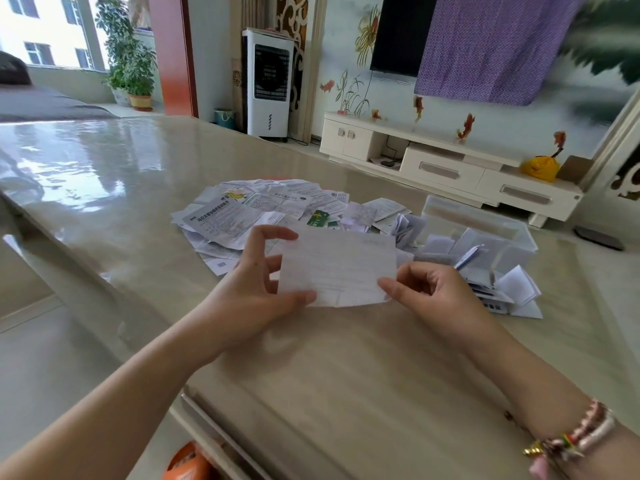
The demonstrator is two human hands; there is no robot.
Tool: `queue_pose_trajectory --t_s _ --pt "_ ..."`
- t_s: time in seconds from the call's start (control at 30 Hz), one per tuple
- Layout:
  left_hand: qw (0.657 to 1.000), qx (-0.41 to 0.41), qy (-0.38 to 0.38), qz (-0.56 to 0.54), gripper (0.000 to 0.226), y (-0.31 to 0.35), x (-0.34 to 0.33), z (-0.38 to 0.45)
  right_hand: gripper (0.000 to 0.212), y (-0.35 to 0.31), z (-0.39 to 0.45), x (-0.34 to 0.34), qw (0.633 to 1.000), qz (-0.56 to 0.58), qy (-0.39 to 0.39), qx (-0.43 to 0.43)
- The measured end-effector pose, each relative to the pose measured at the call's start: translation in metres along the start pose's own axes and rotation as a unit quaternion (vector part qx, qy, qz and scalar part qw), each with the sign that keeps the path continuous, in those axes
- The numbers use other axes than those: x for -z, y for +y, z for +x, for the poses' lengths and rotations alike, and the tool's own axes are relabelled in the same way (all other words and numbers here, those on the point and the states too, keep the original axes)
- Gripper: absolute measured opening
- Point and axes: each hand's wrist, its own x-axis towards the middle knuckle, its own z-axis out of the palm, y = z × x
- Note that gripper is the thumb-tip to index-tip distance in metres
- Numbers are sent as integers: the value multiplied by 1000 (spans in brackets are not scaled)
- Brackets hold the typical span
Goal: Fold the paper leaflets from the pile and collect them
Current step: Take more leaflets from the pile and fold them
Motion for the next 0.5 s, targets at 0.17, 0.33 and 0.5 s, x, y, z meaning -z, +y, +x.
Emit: queue_pose_trajectory --t_s 0.17,0.33,0.5 --pt "998 -20 -4 64 55 -2 -8 1 31 -1 -1 1 1000 28 -7 -4" --pt "982 -46 26 184 40 -7 -14 4 35 3 0 -1 999 -22 0 -23" --pt "906 -112 29 406 40 -7 -12 1 33 5 -4 0 976 -216 12 -1"
